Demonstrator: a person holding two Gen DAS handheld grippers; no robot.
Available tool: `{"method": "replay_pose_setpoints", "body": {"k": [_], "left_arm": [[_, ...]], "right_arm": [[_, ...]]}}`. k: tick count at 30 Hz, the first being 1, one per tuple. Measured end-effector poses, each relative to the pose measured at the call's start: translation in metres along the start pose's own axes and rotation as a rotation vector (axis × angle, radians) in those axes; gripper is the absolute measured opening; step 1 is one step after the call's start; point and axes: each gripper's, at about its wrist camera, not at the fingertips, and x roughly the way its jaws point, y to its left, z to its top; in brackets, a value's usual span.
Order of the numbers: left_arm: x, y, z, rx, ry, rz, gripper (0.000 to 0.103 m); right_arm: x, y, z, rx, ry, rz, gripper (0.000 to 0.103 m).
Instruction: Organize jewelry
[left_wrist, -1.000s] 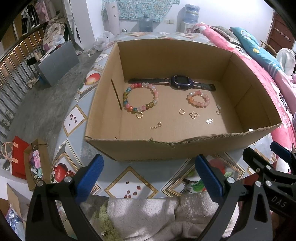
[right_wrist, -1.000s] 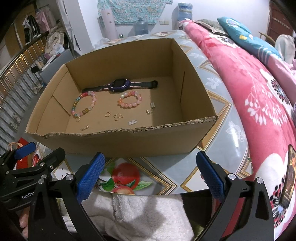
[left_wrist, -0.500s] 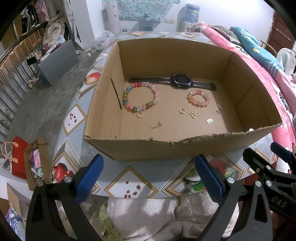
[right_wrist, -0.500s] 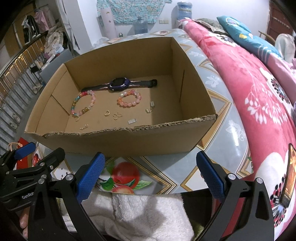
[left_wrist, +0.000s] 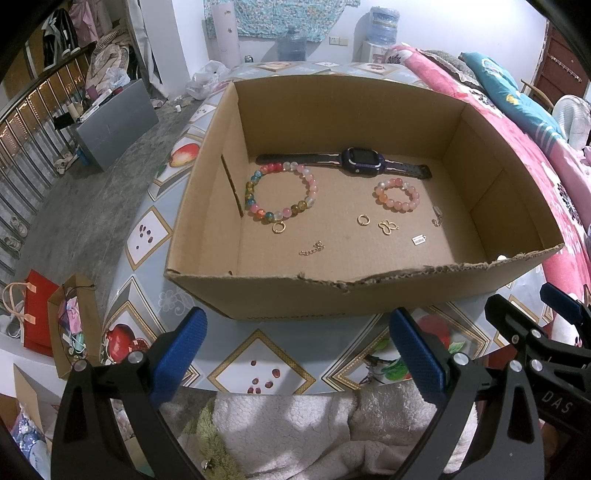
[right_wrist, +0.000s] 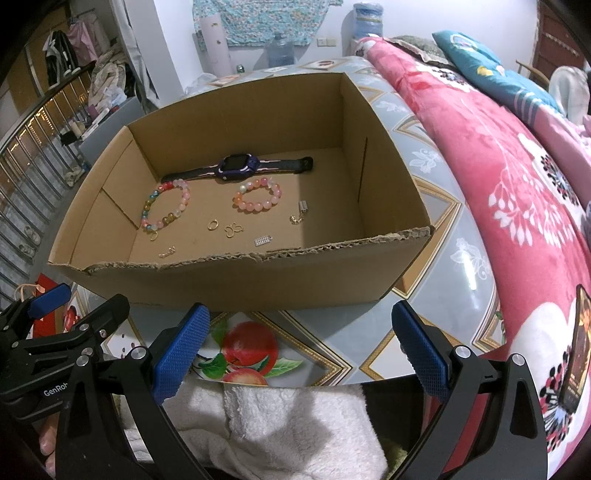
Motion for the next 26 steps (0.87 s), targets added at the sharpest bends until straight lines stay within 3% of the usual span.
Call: {"method": "replay_pose_setpoints", "body": {"k": [26], "left_arm": [[0.0, -0.0002, 0.0, 0.0, 0.003, 0.0, 0.097]], "right_arm": [[0.0005, 0.0, 0.0006, 0.005, 0.005, -0.005, 0.095]]}}
